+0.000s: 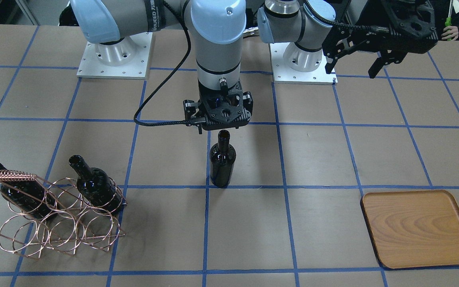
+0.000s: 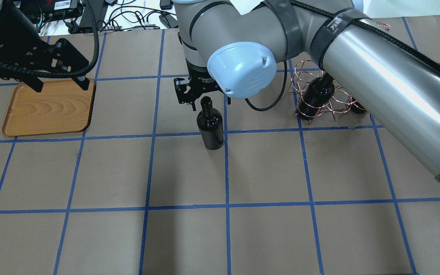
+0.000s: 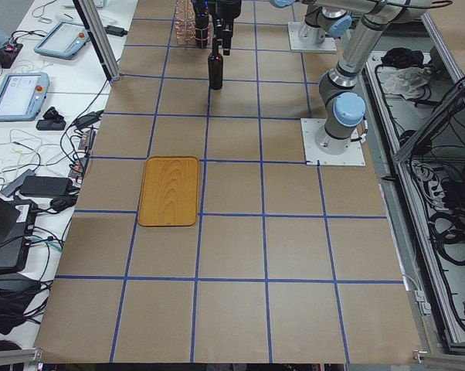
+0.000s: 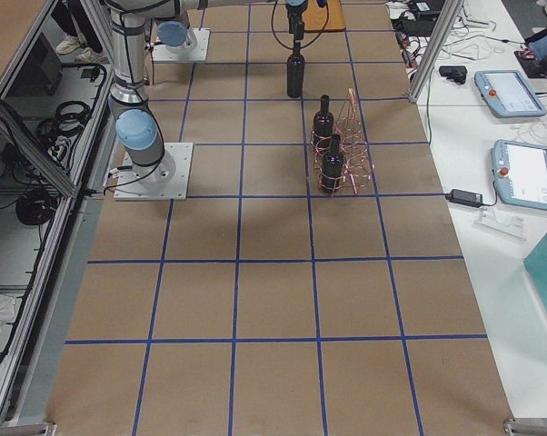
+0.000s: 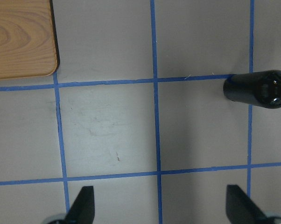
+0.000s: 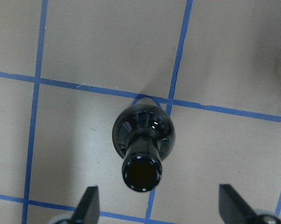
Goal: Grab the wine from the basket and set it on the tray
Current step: 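Move the left gripper over the standing bottle while the right gripper withdraws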
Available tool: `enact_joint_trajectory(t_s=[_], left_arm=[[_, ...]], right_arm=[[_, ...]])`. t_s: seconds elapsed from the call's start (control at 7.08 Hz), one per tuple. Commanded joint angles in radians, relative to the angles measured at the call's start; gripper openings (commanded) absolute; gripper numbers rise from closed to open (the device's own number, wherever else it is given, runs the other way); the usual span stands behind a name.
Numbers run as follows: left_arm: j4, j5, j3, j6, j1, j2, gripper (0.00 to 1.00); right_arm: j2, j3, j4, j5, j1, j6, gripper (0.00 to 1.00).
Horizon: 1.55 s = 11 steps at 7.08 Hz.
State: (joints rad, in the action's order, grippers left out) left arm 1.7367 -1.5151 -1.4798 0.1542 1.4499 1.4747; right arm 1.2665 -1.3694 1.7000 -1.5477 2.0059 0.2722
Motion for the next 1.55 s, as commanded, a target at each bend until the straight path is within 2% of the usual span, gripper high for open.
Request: enact_joint_trajectory(t_s=[0.0, 0.14, 0.28, 0.42, 0.56, 0.71, 0.85, 1.13, 1.41], left_arm=[[0.000, 0.045, 0.001, -0.015, 0.012, 0.010, 1.00], [-0.003, 0.073, -0.002, -0.089, 0.064, 0.022, 1.00], [-0.031, 0.063, -0.005, -0.157, 0.149, 0.038, 1.00], [-0.067, 0.062, -0.011, -0.195, 0.215, 0.064, 1.00], [-0.163, 0.070, -0.019, -0.297, 0.259, 0.114, 1.00], [-0.176, 0.056, -0.022, -0.332, 0.320, 0.154, 1.00], [-0.204, 0.011, -0.022, -0.394, 0.367, 0.191, 1.00], [-0.368, 0.042, -0.025, -0.495, 0.408, 0.278, 1.00], [-0.382, 0.039, -0.028, -0.560, 0.443, 0.344, 1.00]], right_arm=[[0.071, 0.003, -0.014, -0.021, -0.108, -0.016, 1.00], [0.098, -0.002, -0.016, -0.026, -0.218, -0.019, 1.00], [0.111, -0.007, -0.016, -0.029, -0.319, -0.019, 1.00], [0.122, -0.008, -0.025, -0.070, -0.379, -0.043, 1.00], [0.140, -0.014, -0.051, -0.156, -0.383, -0.158, 1.00], [0.161, -0.034, -0.043, -0.155, -0.384, -0.233, 1.00], [0.183, -0.054, -0.052, -0.155, -0.385, -0.234, 1.00], [0.204, -0.099, -0.054, -0.152, -0.388, -0.235, 1.00], [0.218, -0.106, -0.054, -0.150, -0.385, -0.237, 1.00]])
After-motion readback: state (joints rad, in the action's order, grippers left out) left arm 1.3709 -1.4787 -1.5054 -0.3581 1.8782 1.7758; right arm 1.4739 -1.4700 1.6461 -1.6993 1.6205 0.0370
